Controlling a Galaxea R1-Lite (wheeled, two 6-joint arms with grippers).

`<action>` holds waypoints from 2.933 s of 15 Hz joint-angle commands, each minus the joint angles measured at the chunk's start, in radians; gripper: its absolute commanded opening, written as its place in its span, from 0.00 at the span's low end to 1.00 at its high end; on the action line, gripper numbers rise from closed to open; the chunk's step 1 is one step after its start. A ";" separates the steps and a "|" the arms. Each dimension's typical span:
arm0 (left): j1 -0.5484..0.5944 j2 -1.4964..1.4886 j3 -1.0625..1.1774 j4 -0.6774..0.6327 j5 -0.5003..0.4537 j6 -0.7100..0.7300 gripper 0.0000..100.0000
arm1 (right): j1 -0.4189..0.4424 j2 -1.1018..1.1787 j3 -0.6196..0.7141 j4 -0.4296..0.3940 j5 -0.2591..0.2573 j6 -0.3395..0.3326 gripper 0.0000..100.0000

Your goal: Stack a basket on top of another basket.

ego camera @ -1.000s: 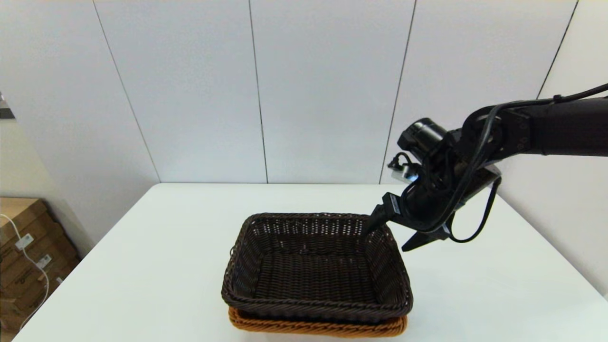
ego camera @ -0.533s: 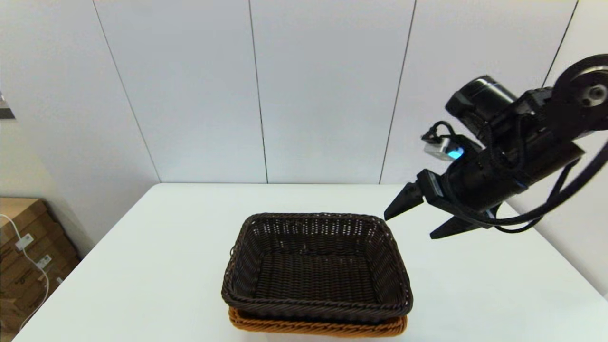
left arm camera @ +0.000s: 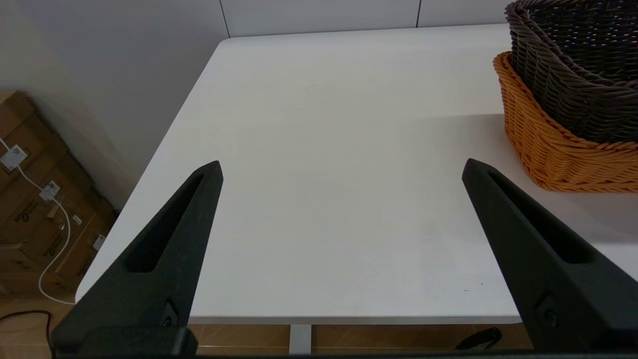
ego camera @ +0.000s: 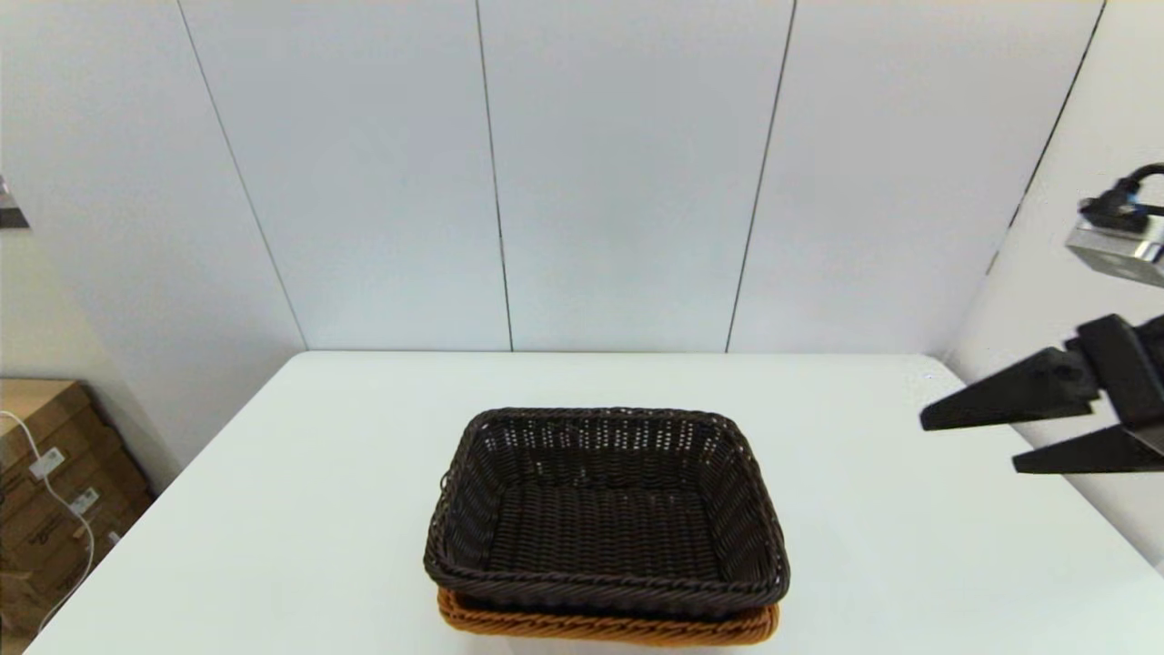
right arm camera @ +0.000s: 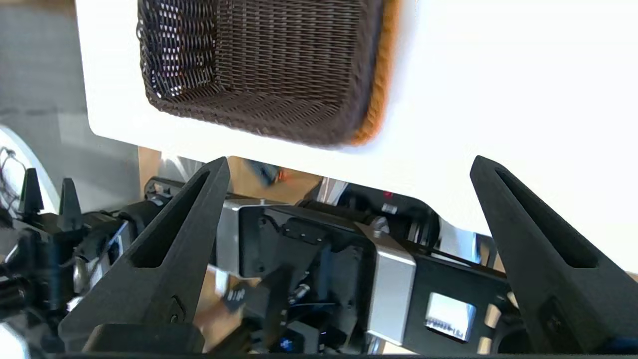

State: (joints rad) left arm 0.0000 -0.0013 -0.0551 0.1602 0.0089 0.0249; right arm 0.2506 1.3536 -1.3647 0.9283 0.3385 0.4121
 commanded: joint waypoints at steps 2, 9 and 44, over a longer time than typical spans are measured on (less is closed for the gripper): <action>0.000 0.001 0.000 0.001 0.000 0.000 1.00 | -0.051 -0.438 0.254 0.001 -0.069 -0.018 1.00; 0.000 0.001 0.000 0.001 0.000 0.000 1.00 | -0.142 -0.835 0.424 0.032 -0.159 -0.009 1.00; 0.000 0.001 0.000 0.001 0.000 -0.002 1.00 | -0.255 -1.354 1.336 -0.842 -0.325 -0.503 1.00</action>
State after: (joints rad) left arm 0.0000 -0.0013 -0.0553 0.1606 0.0089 0.0226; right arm -0.0047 -0.0013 -0.0298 0.0851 0.0130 -0.0919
